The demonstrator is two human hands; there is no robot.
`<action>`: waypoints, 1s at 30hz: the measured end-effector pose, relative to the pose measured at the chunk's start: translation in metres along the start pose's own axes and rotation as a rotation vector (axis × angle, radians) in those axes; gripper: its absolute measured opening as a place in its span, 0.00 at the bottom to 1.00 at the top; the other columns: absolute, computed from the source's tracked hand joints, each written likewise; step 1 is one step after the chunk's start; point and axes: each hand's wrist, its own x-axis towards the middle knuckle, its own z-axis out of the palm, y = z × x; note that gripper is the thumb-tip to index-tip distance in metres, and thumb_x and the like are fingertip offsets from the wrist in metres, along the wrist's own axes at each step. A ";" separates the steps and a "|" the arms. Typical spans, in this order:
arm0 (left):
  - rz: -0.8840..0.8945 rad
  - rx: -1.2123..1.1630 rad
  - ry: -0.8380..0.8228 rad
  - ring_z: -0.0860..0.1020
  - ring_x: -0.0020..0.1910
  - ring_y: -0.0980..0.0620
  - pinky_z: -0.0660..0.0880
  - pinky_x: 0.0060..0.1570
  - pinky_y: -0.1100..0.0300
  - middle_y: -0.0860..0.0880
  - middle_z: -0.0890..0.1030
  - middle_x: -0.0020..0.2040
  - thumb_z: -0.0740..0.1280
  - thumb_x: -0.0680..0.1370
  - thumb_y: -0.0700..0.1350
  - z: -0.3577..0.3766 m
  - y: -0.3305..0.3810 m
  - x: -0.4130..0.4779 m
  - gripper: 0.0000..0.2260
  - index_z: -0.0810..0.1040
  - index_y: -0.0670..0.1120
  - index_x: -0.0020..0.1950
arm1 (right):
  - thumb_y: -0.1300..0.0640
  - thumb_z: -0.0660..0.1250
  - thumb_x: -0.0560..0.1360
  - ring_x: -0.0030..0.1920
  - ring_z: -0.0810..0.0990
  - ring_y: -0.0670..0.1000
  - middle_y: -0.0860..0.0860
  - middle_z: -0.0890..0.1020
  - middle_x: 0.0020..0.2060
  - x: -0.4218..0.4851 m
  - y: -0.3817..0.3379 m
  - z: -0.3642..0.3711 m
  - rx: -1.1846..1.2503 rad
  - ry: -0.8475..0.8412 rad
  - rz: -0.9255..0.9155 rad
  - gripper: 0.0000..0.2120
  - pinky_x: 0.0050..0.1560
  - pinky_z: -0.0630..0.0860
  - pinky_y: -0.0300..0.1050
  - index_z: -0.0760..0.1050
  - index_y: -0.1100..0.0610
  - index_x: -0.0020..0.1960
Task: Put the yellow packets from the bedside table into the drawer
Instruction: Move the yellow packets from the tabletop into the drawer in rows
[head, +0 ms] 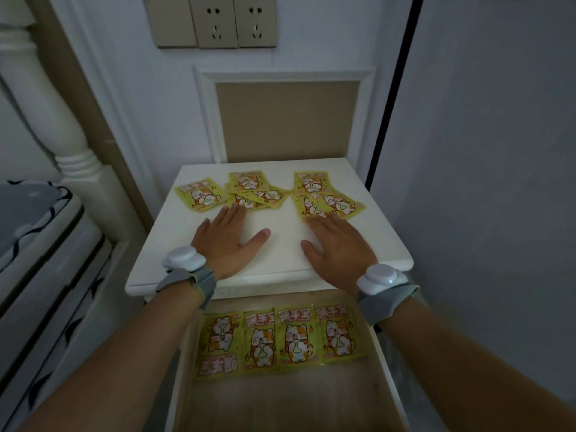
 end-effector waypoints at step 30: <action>0.168 0.146 0.256 0.72 0.51 0.41 0.74 0.45 0.50 0.43 0.72 0.53 0.55 0.77 0.65 -0.010 0.000 -0.110 0.32 0.74 0.42 0.68 | 0.40 0.56 0.79 0.71 0.64 0.59 0.54 0.68 0.71 -0.062 -0.040 -0.002 -0.093 -0.028 -0.200 0.26 0.68 0.66 0.57 0.60 0.42 0.77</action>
